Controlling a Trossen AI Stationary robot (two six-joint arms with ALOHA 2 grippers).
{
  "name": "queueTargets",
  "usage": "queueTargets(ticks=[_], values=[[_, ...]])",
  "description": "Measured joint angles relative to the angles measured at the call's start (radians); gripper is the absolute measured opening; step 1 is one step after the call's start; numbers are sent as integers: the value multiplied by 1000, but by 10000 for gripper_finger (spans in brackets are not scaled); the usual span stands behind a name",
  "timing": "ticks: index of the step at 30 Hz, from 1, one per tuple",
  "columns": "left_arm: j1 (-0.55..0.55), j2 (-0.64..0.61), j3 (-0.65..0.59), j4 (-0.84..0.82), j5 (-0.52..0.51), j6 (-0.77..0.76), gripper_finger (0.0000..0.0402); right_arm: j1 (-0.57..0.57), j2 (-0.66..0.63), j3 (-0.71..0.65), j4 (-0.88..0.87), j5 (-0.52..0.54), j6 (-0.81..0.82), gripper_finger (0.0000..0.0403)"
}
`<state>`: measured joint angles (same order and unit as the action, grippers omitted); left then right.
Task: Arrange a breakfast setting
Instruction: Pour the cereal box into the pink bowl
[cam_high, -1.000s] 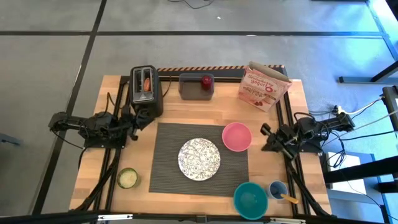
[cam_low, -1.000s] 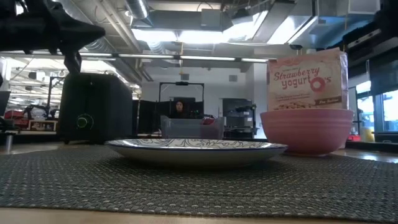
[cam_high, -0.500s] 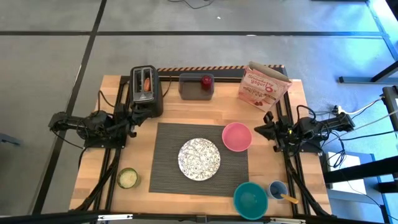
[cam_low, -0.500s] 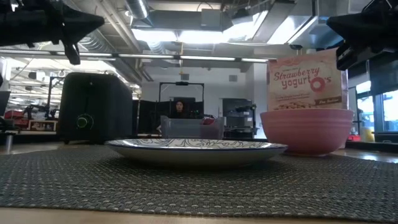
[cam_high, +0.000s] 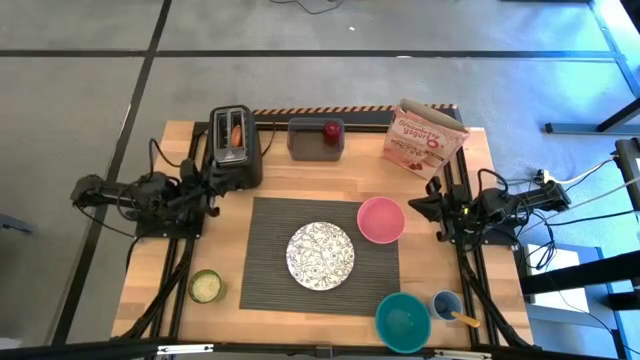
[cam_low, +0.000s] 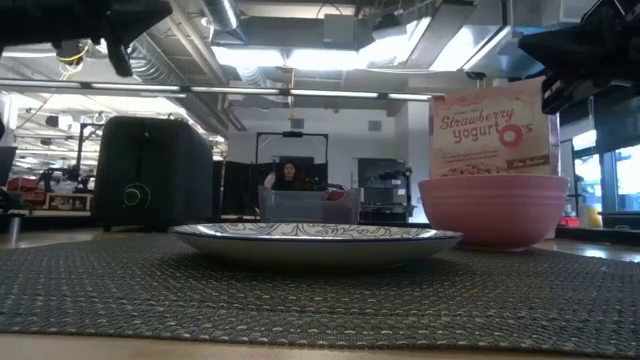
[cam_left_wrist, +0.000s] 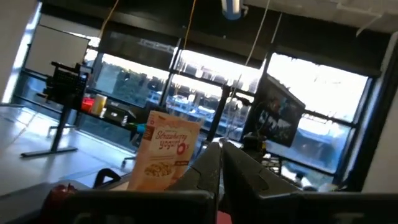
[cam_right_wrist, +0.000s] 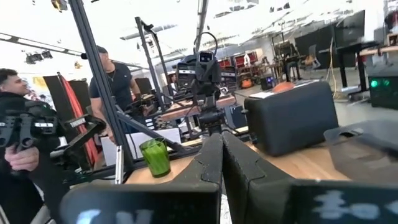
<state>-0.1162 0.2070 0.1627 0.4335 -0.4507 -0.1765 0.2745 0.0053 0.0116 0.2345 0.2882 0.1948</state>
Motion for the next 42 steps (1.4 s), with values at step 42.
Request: queueTargets(ticks=[42], values=[[321,1172,728,87,128,160,11,0,0,0,-35,96,-150,0]])
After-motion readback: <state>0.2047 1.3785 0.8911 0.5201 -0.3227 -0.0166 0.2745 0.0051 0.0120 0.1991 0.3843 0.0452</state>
